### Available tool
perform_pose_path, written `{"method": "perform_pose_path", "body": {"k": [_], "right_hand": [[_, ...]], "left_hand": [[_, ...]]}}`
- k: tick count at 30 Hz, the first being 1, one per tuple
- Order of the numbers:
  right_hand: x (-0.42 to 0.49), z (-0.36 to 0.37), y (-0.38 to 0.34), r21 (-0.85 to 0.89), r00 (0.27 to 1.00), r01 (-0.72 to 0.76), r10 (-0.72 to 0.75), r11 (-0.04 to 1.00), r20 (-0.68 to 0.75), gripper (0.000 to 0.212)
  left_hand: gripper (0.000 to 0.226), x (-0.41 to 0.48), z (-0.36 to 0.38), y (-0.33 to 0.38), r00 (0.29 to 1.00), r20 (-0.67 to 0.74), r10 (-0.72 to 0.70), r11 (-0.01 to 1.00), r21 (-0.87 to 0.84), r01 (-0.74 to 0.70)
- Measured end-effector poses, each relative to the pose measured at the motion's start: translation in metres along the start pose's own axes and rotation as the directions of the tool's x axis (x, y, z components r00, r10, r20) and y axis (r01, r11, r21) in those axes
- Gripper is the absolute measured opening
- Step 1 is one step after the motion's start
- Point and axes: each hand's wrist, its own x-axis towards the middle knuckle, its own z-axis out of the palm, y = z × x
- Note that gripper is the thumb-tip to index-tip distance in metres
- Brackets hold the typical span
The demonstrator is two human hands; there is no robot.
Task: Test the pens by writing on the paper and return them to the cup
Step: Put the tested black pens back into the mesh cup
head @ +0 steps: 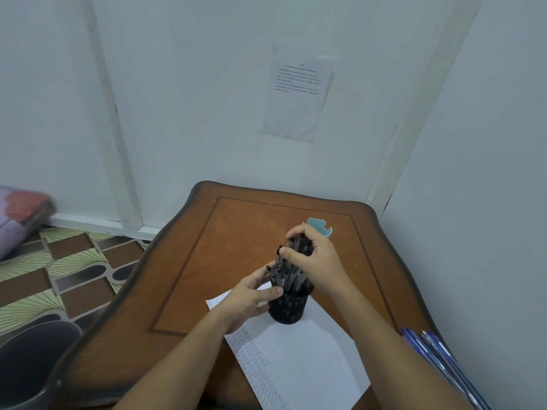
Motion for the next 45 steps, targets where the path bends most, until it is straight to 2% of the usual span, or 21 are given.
{"method": "perform_pose_path", "body": {"k": [9, 20, 23, 28, 31, 34, 35, 38, 40, 42, 45], "right_hand": [[-0.003, 0.007, 0.011, -0.117, 0.997, 0.05, -0.056, 0.992, -0.056, 0.021], [-0.01, 0.022, 0.024, -0.197, 0.984, 0.003, -0.039, 0.98, -0.176, 0.009], [-0.013, 0.026, 0.025, -0.244, 0.977, 0.043, -0.092, 0.969, -0.19, 0.006], [-0.019, 0.03, 0.039, -0.28, 0.979, 0.016, -0.071, 0.96, -0.191, 0.027], [-0.026, 0.028, 0.044, -0.288, 0.99, 0.026, -0.065, 0.957, -0.127, 0.043], [-0.03, 0.023, 0.043, -0.125, 0.999, -0.009, 0.005, 0.992, -0.032, 0.026], [-0.03, 0.02, 0.041, -0.042, 0.999, -0.03, 0.03, 0.999, -0.012, 0.028], [-0.032, 0.014, 0.038, 0.176, 0.998, -0.054, 0.046, 0.983, 0.046, 0.061], [-0.03, 0.011, 0.036, 0.249, 0.997, -0.072, 0.06, 0.966, 0.056, 0.073], [-0.025, 0.01, 0.035, 0.145, 0.997, -0.077, 0.072, 0.986, 0.041, 0.067], [-0.014, 0.016, 0.036, -0.149, 1.0, 0.0, -0.002, 0.989, -0.008, 0.043]], "left_hand": [[0.055, 0.0, -0.001, 0.0, 1.0, -0.001, 0.014, 1.0, 0.025, -0.014], [0.054, 0.001, -0.001, -0.001, 1.0, 0.003, 0.022, 1.0, 0.016, -0.022], [0.054, 0.0, 0.0, 0.0, 1.0, 0.007, 0.03, 0.999, 0.016, -0.03], [0.054, 0.0, 0.0, -0.001, 0.999, 0.003, 0.032, 0.999, 0.022, -0.032], [0.055, 0.001, -0.001, -0.001, 1.0, 0.004, 0.028, 0.999, 0.018, -0.028], [0.054, 0.0, 0.0, -0.001, 1.0, 0.006, 0.026, 1.0, 0.009, -0.026], [0.053, 0.0, 0.0, -0.001, 1.0, 0.01, 0.027, 1.0, 0.006, -0.027], [0.052, -0.001, 0.0, 0.0, 1.0, 0.012, 0.024, 1.0, 0.001, -0.024], [0.052, -0.002, 0.0, 0.001, 1.0, 0.011, 0.021, 1.0, 0.008, -0.021], [0.053, -0.002, 0.001, 0.001, 1.0, 0.011, 0.02, 1.0, 0.013, -0.02], [0.055, -0.002, 0.0, 0.001, 0.999, 0.011, 0.03, 0.999, 0.018, -0.03]]}}
